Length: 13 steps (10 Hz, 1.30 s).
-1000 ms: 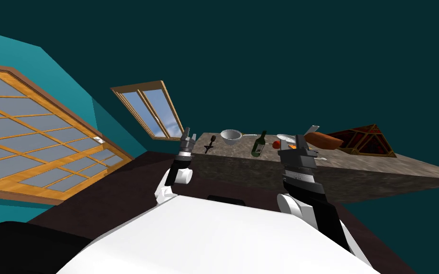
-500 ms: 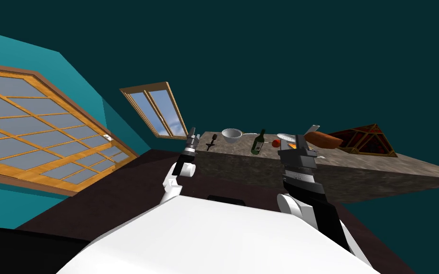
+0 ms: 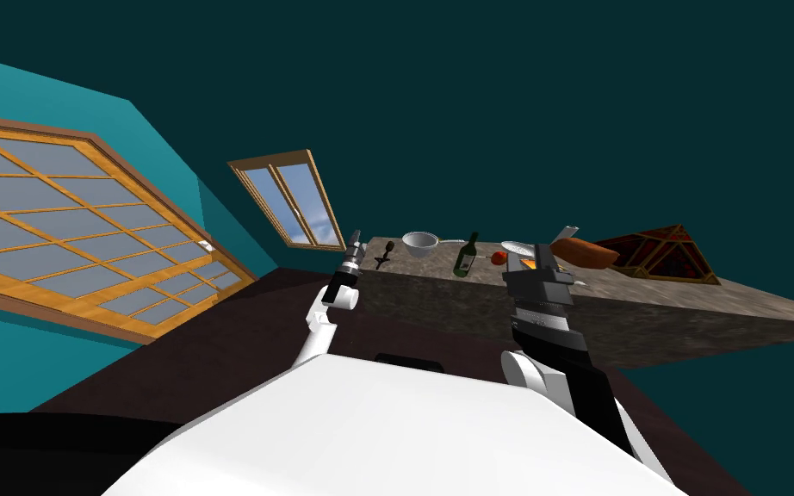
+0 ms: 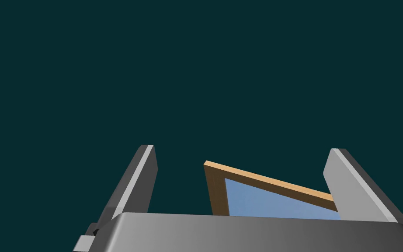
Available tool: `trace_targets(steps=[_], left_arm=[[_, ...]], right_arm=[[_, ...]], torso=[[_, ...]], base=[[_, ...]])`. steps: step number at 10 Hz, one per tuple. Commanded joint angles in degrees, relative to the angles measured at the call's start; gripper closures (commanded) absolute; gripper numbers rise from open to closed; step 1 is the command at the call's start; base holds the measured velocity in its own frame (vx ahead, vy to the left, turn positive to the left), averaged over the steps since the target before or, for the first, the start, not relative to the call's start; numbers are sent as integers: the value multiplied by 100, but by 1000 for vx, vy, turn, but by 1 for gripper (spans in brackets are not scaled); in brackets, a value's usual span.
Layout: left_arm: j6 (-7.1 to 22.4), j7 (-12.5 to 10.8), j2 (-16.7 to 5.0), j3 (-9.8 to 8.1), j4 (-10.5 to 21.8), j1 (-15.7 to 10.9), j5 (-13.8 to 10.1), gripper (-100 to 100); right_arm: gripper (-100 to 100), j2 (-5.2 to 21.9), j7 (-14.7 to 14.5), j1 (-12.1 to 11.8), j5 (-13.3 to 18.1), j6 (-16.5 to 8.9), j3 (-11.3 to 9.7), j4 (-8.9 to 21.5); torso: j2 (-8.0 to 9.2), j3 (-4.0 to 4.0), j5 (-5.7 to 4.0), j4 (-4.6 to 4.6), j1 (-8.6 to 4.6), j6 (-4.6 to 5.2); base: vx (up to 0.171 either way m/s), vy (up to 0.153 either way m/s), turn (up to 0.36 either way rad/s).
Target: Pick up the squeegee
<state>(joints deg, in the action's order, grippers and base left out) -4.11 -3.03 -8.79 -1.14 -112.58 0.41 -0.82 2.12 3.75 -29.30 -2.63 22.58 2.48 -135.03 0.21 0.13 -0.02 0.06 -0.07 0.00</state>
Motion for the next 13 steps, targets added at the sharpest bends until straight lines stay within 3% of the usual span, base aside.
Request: trace_targets(steps=[1, 2, 4, 6, 7, 9, 13], left_arm=[[286, -61, -27, -28, 244, -286, -23, -100], [342, -61, -27, -28, 244, -286, -23, -100], [710, -154, -48, -57, 636, -664, -49, -100], [1029, -205, -60, -72, 857, -902, -64, -100], [1029, -205, -60, -72, 937, -902, -64, -100], [1407, -314, -89, -99, 1343, -1259, -94, -100], [1887, -429, -117, -124, 1849, -1561, -127, -100]], right_arm=[[0, 0, 0, 0, 0, 0, 0, 0], [0, 0, 0, 0, 0, 0, 0, 0], [0, 0, 0, 0, 0, 0, 0, 0], [0, 0, 0, 0, 0, 0, 0, 0], [0, 0, 0, 0, 0, 0, 0, 0], [0, 0, 0, 0, 0, 0, 0, 0], [0, 0, 0, -1, 0, 0, 0, 0]], torso=[[0, 0, 0, 0, 0, 0], [-2, -1, 0, -1, 1, 0], [-8, -5, 0, -2, -1, 0], [-8, -5, 0, -2, -2, 0], [-10, -6, 0, -3, -2, 0], [-16, -9, 1, -4, 1, -1], [-22, -13, 0, -5, 1, -1]], base=[[-59, -9, 44], [-42, -9, 19], [-47, -16, 47], [-40, -13, 18], [-26, -9, 12], [-22, -13, 28], [-9, -10, 13]])
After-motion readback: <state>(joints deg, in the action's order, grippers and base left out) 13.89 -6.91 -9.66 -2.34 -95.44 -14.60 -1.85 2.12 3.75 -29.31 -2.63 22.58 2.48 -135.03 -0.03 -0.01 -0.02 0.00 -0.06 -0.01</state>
